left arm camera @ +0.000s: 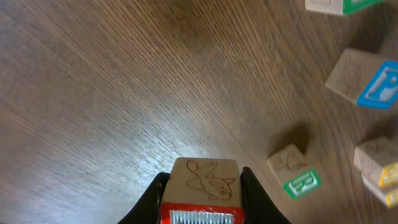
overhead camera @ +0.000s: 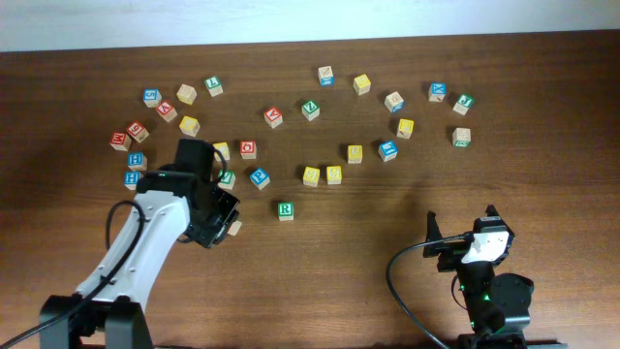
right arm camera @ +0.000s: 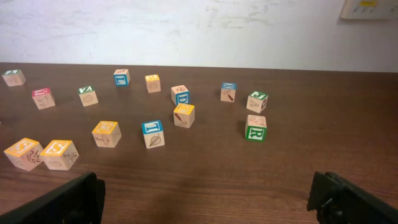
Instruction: Spell out ICRA
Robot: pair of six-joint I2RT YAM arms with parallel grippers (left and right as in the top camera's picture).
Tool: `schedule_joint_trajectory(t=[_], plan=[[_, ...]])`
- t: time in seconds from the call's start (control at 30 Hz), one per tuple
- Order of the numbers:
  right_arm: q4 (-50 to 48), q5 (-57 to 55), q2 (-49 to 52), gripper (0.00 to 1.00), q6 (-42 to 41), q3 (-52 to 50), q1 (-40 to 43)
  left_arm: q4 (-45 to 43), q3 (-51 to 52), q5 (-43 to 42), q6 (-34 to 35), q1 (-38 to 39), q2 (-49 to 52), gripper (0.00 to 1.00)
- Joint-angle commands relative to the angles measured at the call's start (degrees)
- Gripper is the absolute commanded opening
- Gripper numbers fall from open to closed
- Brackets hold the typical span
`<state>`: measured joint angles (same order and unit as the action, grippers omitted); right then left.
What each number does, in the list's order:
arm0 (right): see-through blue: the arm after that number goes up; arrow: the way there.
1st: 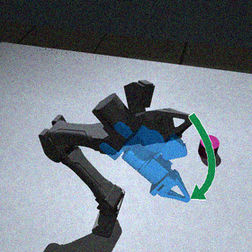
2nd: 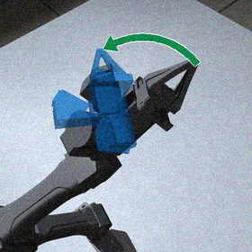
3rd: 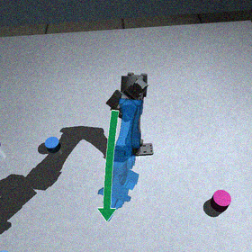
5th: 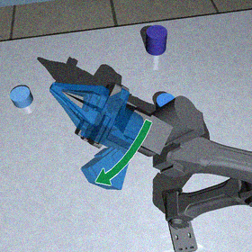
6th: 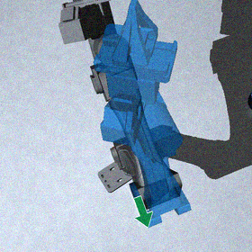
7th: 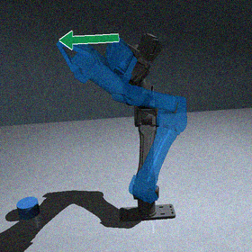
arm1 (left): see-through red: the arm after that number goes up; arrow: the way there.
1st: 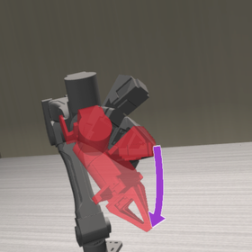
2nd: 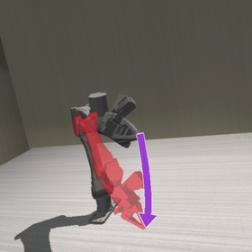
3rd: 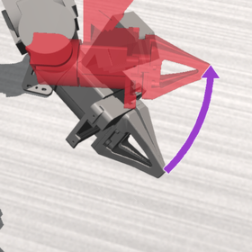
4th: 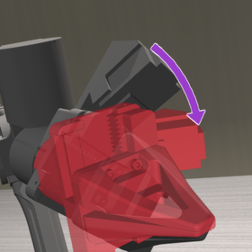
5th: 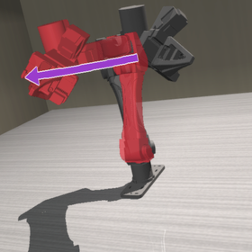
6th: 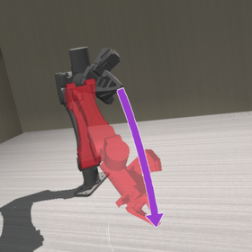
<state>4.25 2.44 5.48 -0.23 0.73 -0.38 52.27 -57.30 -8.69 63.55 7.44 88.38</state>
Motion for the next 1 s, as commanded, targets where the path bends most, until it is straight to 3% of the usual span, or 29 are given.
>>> schedule_joint_trajectory(t=[0.0,0.17,0.27,0.43,0.97], plan=[[0.17,-0.28,-0.22,0.98,-0.46,-0.42,-0.31,-5.29,0.22,8.94,13.68,6.29,0.31,0.22],[0.17,-0.28,-0.22,0.98,-0.46,-0.42,-0.31,-8.79,0.22,8.83,29.33,9.81,5.86,0.23],[0.17,-0.28,-0.22,0.98,-0.46,-0.42,-0.31,-11.17,0.22,8.74,32.24,9.81,12.22,0.23],[0.17,-0.28,-0.22,0.98,-0.46,-0.42,-0.31,-18.12,0.2,5.88,32.24,9.92,13.31,0.22],[0.17,-0.28,-0.22,0.98,-0.46,-0.42,-0.31,-18.23,0.2,7.04,34.75,13.57,13.31,0.31]])
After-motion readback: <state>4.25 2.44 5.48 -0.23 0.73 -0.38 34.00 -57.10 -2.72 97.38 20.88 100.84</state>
